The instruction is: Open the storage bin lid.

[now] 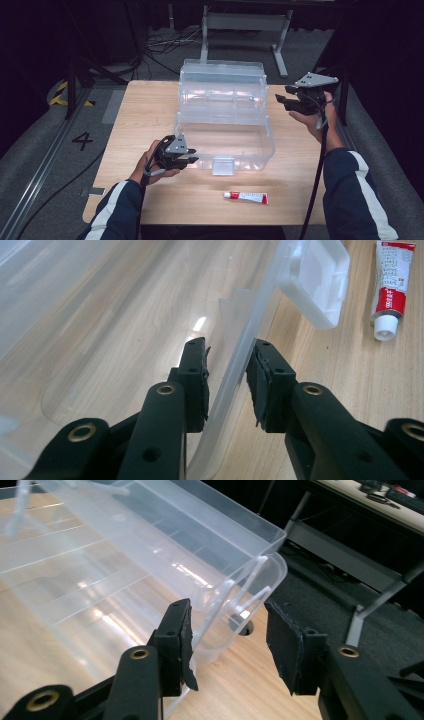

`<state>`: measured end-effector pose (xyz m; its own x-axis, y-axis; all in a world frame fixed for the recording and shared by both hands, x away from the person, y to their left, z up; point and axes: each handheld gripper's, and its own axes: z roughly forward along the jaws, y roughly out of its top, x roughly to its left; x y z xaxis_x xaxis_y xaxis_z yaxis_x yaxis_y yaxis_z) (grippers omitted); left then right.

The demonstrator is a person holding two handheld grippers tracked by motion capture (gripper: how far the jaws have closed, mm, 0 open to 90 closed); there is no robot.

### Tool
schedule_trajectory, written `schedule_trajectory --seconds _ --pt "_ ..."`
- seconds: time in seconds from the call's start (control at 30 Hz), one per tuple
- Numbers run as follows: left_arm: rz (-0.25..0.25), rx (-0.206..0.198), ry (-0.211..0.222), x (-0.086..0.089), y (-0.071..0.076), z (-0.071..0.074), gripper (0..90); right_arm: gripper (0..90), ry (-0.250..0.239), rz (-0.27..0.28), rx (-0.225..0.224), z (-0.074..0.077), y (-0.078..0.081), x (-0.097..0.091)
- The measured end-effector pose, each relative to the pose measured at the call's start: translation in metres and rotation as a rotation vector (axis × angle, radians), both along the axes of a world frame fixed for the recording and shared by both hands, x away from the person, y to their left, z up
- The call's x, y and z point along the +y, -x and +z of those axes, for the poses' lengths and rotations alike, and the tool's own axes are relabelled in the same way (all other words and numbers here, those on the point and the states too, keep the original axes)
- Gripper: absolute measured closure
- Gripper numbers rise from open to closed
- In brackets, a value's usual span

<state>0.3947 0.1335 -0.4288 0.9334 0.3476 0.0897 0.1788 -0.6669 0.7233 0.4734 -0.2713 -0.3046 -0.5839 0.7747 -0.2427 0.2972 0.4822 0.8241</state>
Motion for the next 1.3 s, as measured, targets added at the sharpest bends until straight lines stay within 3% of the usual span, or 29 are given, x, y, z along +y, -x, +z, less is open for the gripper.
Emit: schedule_trajectory --seconds 0.3,0.8,1.0,1.3 --pt "-0.002 0.004 -0.001 0.0 0.0 0.0 70.7 54.2 0.016 0.042 -0.002 -0.001 0.02 -0.003" --pt "-0.004 0.001 -0.008 -0.001 0.0 0.0 70.7 52.8 0.056 0.134 0.053 -0.024 0.061 -0.006" --pt "-0.005 -0.001 -0.015 -0.001 0.0 0.001 70.5 52.8 0.069 0.204 0.067 -0.038 0.088 -0.002" --pt "-0.003 -0.001 -0.017 -0.001 0.0 0.001 70.4 52.4 0.087 0.262 0.102 -0.061 0.112 0.005"
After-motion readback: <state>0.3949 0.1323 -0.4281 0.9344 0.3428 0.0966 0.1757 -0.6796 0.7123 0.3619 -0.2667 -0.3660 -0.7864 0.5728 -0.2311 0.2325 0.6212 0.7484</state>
